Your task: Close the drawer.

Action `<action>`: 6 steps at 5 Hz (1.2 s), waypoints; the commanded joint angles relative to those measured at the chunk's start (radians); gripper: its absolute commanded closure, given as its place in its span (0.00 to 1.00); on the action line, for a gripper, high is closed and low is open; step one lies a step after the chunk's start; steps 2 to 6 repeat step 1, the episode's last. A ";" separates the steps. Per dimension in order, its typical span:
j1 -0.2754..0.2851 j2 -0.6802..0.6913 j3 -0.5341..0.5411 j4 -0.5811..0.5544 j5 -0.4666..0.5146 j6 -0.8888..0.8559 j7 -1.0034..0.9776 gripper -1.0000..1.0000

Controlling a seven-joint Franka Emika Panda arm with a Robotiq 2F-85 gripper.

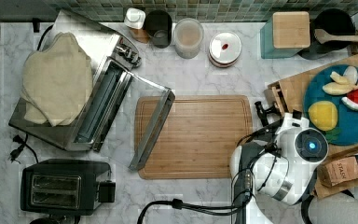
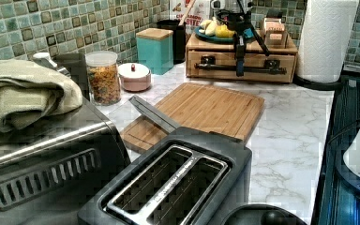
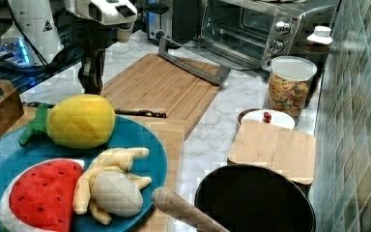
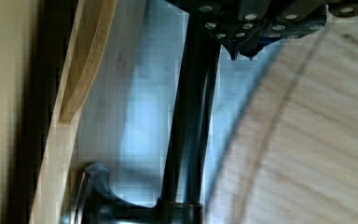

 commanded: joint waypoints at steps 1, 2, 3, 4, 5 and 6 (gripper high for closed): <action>-0.001 -0.173 -0.087 -0.107 -0.263 0.127 0.446 1.00; -0.001 -0.173 -0.087 -0.107 -0.263 0.127 0.446 1.00; -0.001 -0.173 -0.087 -0.107 -0.263 0.127 0.446 1.00; -0.001 -0.173 -0.087 -0.107 -0.263 0.127 0.446 1.00; -0.001 -0.173 -0.087 -0.107 -0.263 0.127 0.446 1.00; -0.001 -0.173 -0.087 -0.107 -0.263 0.127 0.446 1.00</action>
